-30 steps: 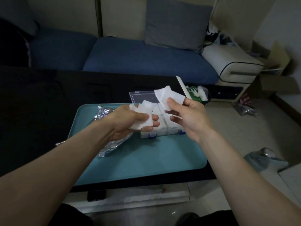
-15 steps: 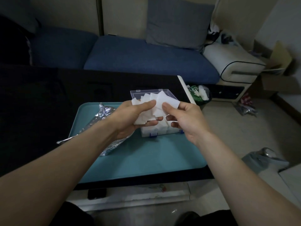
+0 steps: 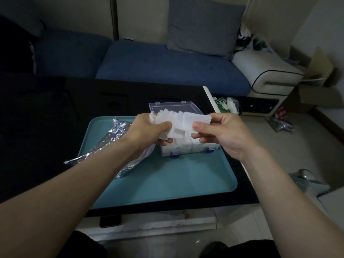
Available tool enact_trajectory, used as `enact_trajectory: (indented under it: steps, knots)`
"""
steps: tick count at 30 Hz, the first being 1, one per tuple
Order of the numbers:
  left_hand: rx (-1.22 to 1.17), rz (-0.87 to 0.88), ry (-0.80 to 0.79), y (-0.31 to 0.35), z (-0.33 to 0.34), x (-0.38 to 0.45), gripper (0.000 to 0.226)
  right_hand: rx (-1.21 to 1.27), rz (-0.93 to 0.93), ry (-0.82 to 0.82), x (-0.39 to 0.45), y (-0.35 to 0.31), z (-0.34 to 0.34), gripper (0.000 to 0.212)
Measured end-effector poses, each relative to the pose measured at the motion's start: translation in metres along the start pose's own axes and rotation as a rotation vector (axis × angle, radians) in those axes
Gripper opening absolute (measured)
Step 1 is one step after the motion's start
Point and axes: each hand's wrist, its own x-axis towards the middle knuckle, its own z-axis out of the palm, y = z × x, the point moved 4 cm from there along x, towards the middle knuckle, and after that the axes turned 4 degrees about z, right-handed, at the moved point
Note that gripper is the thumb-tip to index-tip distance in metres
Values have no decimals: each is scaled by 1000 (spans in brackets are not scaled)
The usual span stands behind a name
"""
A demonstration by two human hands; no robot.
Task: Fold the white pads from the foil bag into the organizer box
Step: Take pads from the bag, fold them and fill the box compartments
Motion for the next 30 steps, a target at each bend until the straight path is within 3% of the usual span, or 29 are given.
enact_trajectory:
  steps: [3, 8, 11, 16, 22, 26, 30]
  knots:
    - [-53, -9, 10, 0, 2, 0, 2, 95, 28, 12, 1, 3, 3, 8]
    - [-256, -38, 83, 2, 7, -2, 3, 326, 60, 236, 4, 11, 15, 7]
    - [-304, -31, 170, 3, 7, -1, 3, 203, 72, 299, 3, 17, 27, 8]
    - [-359, -63, 166, 4, 9, -3, 7, -42, 27, 295, 1, 19, 35, 9]
    - [-319, -75, 169, 5, 6, -5, 15, -120, 24, 159, 4, 22, 33, 9]
    - [-297, -80, 187, 7, 4, -7, 8, -108, 45, 107, 8, 24, 27, 6]
    - [-180, -11, 179, 8, 0, -8, 13, -61, -6, 120, 5, 9, 10, 29]
